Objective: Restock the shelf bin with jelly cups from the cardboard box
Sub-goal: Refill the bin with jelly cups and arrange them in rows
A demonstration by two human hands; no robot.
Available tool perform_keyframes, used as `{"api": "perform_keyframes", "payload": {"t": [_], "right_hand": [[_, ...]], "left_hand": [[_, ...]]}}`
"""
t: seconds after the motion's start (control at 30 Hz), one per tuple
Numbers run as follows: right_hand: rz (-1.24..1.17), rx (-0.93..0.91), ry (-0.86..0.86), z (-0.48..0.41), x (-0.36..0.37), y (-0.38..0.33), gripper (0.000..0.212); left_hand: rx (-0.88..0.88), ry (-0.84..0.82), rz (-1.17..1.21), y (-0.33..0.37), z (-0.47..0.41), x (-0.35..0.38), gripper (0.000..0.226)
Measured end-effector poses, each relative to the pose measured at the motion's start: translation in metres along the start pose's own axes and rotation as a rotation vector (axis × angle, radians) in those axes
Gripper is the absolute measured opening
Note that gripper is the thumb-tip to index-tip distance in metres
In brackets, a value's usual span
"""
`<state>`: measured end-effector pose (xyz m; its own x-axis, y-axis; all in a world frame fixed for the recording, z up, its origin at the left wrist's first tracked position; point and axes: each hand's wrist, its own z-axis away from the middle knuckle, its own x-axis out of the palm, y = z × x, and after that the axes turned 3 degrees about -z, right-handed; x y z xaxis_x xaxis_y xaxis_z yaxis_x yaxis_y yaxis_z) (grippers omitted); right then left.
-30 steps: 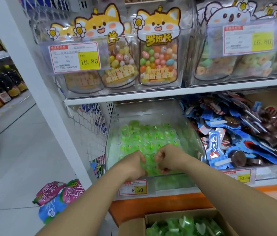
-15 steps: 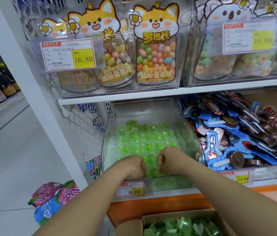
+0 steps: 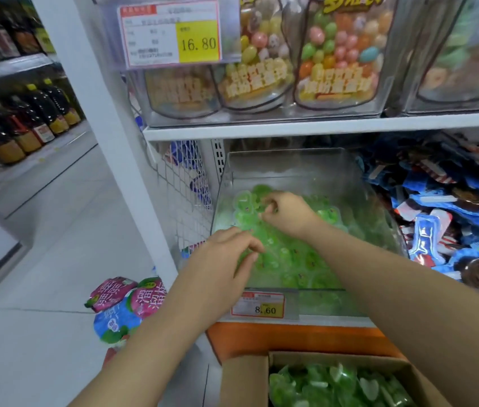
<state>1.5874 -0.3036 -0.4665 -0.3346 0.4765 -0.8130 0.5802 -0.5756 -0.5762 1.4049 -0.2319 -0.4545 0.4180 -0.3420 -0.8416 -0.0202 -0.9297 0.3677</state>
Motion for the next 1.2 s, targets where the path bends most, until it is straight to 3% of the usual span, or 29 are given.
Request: {"api": "perform_keyframes", "payload": {"t": [0.17,0.33,0.53,0.63,0.83,1.03,1.13,1.2], "right_hand": [[0.129,0.034,0.029,-0.035,0.025,-0.005,0.025],[0.176,0.088,-0.029,-0.049,0.037,-0.005,0.029],[-0.040,-0.050,0.082,-0.023,0.014,-0.001,0.018],[-0.142,-0.084,0.020,0.010,-0.014,0.001,0.009],[-0.405,0.022,-0.124,0.065,-0.031,0.004,0.016],[-0.275,-0.169,-0.098,0.077,-0.054,-0.022,0.021],[-0.280,-0.255,-0.038,0.083,-0.060,-0.034,0.023],[-0.359,-0.258,0.047,0.086,-0.060,-0.038,0.023]], "left_hand": [[-0.013,0.192,-0.067,-0.020,0.003,0.004,0.017],[-0.066,0.234,-0.005,-0.037,-0.006,0.009,0.020],[-0.096,0.256,0.025,-0.047,-0.009,0.013,0.023],[-0.099,0.252,0.036,-0.050,-0.007,0.015,0.024],[-0.055,0.221,-0.100,-0.031,-0.005,0.006,0.032],[-0.102,-0.068,0.008,0.002,-0.021,-0.010,0.034],[-0.274,0.027,0.260,0.014,-0.025,-0.015,0.009],[-0.362,0.082,0.423,0.019,-0.025,-0.014,0.016]]}}
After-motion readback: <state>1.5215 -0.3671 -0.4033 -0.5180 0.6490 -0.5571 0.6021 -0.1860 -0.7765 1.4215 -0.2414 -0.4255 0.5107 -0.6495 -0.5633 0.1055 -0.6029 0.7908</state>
